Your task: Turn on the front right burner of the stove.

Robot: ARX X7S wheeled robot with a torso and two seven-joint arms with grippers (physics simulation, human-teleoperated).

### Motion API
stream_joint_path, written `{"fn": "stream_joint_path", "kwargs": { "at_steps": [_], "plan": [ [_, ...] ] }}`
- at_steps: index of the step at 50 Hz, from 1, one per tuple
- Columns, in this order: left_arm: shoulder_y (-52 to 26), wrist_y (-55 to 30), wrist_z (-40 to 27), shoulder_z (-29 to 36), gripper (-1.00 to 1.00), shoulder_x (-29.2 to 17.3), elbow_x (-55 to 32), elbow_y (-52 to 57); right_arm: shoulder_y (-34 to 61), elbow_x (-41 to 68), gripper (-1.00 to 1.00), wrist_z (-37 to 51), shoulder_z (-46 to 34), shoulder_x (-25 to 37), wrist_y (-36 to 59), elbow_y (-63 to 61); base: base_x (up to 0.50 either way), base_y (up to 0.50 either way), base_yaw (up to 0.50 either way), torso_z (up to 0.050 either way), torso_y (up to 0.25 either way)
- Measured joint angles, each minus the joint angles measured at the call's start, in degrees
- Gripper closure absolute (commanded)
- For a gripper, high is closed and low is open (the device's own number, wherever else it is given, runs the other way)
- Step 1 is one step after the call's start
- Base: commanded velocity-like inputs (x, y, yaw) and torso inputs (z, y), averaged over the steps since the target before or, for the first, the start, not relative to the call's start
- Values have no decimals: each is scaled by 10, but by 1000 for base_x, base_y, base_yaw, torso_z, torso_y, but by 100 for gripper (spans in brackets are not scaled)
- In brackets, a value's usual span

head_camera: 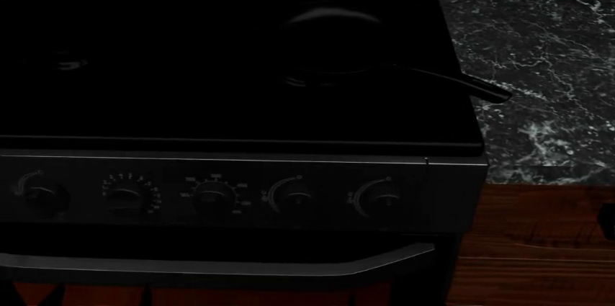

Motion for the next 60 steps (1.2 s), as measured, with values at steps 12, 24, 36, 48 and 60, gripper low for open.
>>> {"fn": "stream_joint_path", "kwargs": {
  "at_steps": [12, 24, 36, 48, 60],
  "plan": [
    [-1, -6, -7, 8, -100, -7, -7, 3, 3, 7, -100, 8, -5, 5, -3, 6, 0, 0, 0, 0, 0],
    [-2, -20, -19, 16, -100, -14, -12, 10, 4, 14, -100, 18, -10, 11, -6, 8, 0, 0, 0, 0, 0],
    [0, -31, 0, -2, -100, 3, 14, 14, 10, 22, -100, 29, -21, 21, -6, 14, 0, 0, 0, 0, 0],
    [2, -38, 9, -11, -100, 13, 34, 16, 29, 31, -100, 35, -29, 30, -7, 35, 0, 0, 0, 0, 0],
    [1, -37, 3, -6, -100, 10, 36, 14, 79, 44, -100, 23, -32, 27, -36, 115, 0, 0, 0, 0, 0]
  ]
}}
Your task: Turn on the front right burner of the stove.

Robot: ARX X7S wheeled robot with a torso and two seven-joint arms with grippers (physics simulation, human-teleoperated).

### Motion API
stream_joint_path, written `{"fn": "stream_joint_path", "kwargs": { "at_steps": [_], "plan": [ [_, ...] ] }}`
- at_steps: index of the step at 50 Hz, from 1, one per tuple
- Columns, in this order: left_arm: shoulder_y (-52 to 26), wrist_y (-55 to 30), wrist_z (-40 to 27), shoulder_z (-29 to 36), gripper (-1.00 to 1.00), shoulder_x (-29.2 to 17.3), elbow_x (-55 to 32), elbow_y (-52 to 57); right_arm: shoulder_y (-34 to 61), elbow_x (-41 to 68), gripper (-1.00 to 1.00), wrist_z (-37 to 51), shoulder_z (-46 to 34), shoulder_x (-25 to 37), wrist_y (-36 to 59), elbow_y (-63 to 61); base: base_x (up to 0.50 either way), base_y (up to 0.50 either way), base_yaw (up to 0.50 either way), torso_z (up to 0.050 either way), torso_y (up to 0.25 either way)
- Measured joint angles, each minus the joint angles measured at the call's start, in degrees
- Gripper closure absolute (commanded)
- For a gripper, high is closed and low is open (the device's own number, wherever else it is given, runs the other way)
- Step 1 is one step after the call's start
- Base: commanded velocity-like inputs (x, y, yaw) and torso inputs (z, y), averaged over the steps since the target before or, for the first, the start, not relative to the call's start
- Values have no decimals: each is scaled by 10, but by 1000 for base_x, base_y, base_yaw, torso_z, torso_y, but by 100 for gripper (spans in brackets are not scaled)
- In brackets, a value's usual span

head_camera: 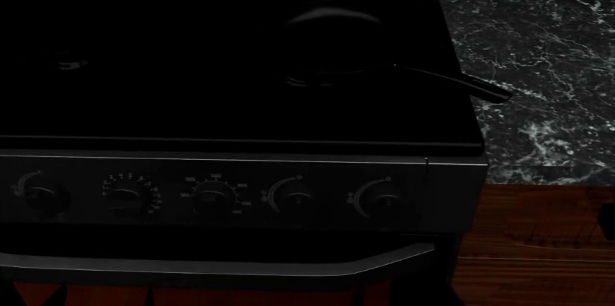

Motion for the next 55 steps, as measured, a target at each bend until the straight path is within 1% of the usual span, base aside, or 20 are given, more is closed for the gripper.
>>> {"fn": "stream_joint_path", "kwargs": {
  "at_steps": [26, 39, 46, 55],
  "plan": [
    [-3, 3, -20, 20, -100, -14, -7, -4, 181, 11, -100, -43, -4, -31, -138, 332, 0, 0, 0, 0, 0],
    [-4, 3, -29, 29, -100, -20, -12, -5, 277, 12, -100, -63, -3, -52, -233, 527, 0, 0, 0, 0, 0],
    [-5, 4, -33, 34, -100, -24, -14, -6, 311, 5, -100, -69, 0, -62, -257, 584, 0, 0, 0, 0, 0],
    [-7, 4, -38, 39, -100, -28, -18, -8, 346, -6, -100, -75, 5, -72, -262, 617, 0, 0, 0, 0, 0]
  ]
}}
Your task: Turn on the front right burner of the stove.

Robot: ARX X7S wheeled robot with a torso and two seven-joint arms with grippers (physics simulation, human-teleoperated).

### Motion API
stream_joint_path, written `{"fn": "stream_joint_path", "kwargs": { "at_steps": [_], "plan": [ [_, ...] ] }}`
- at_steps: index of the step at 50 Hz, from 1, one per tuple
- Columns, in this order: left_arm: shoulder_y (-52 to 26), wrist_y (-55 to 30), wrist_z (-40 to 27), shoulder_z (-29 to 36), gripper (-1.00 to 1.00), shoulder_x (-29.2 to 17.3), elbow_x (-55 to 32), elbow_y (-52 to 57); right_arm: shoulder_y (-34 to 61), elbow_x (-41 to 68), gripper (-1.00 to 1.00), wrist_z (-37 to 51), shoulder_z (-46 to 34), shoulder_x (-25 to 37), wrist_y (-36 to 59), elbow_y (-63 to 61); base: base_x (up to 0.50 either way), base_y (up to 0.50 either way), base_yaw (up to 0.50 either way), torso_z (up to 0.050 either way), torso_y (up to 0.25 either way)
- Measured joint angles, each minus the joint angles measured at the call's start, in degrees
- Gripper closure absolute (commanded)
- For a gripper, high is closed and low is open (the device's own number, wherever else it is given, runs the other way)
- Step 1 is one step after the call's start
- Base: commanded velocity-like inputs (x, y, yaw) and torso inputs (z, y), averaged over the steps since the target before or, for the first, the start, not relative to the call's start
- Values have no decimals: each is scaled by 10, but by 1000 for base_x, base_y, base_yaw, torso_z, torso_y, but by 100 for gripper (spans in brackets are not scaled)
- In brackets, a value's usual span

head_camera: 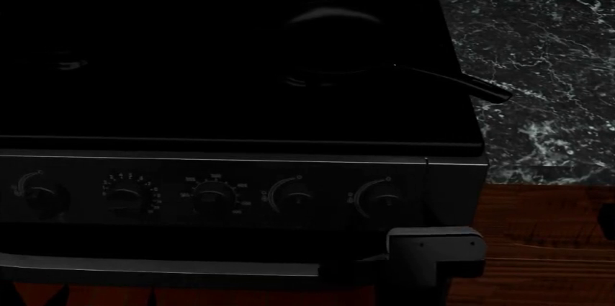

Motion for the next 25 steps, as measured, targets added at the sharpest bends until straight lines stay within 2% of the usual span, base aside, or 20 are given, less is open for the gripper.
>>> {"fn": "stream_joint_path", "kwargs": {
  "at_steps": [25],
  "plan": [
    [-1, 4, -10, 13, -100, -10, -9, -2, 18, -29, -100, -6, 28, -10, 21, 21, 0, 0, 0, 0, 0]
  ]
}}
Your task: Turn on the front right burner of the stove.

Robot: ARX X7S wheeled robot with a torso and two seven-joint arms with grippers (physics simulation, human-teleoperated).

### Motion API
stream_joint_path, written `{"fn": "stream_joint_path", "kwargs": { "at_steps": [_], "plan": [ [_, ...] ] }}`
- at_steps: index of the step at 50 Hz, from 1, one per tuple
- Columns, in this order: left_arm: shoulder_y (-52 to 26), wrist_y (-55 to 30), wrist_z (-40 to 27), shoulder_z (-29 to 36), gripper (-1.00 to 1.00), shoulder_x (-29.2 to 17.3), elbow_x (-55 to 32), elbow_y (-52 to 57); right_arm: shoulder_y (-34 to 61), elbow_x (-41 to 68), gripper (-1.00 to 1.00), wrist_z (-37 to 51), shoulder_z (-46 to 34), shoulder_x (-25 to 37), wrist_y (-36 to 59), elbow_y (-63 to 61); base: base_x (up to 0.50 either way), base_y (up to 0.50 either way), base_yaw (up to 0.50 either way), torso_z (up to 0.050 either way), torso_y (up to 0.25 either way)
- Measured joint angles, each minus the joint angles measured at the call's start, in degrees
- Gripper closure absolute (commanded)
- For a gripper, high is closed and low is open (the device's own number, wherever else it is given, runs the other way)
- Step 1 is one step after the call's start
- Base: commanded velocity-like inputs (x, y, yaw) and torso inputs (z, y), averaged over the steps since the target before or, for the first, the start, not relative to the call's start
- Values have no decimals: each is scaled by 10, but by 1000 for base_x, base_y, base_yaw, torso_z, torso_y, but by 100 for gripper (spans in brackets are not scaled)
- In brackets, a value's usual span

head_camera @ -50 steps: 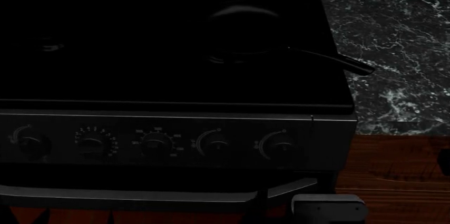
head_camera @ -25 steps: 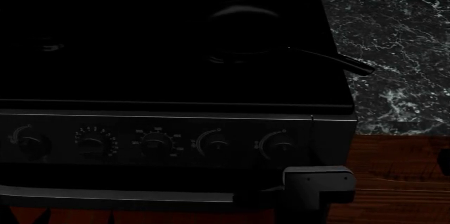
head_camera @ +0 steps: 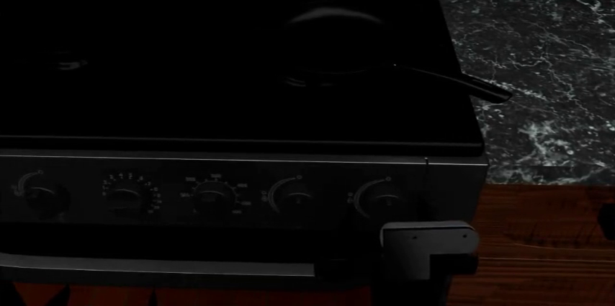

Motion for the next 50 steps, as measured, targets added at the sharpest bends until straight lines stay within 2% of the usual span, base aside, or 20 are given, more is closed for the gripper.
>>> {"fn": "stream_joint_path", "kwargs": {
  "at_steps": [1, 2, 20, 31, 39, 50],
  "plan": [
    [0, 0, 0, 1, -100, 0, 0, 0, 0, -1, -100, 0, 1, 0, 1, 0, 0, 0, 0, 0, 0],
    [0, 0, -1, 1, -100, -1, -1, 0, 0, -2, 100, 0, 3, 0, 1, 0, 0, 0, 0, 0, 0],
    [-3, 0, -8, 10, -100, -6, -4, -3, 0, 8, 100, 0, 0, 2, 0, 1, -1, 0, 0, 0, 0],
    [-4, 0, -12, 15, -100, -10, -7, -3, 1, -70, 100, 74, -39, 10, 12, -6, 1, 0, 1, 0, 0],
    [-4, 0, -14, 18, -100, -12, -9, -3, -3, -134, 100, 146, -94, 21, 54, -32, 11, 0, 4, 0, 0],
    [-6, -1, -18, 22, -100, -15, -11, -3, -29, -225, 100, 178, -149, 50, 186, -152, 9, 0, 5, 0, 0]
  ]
}}
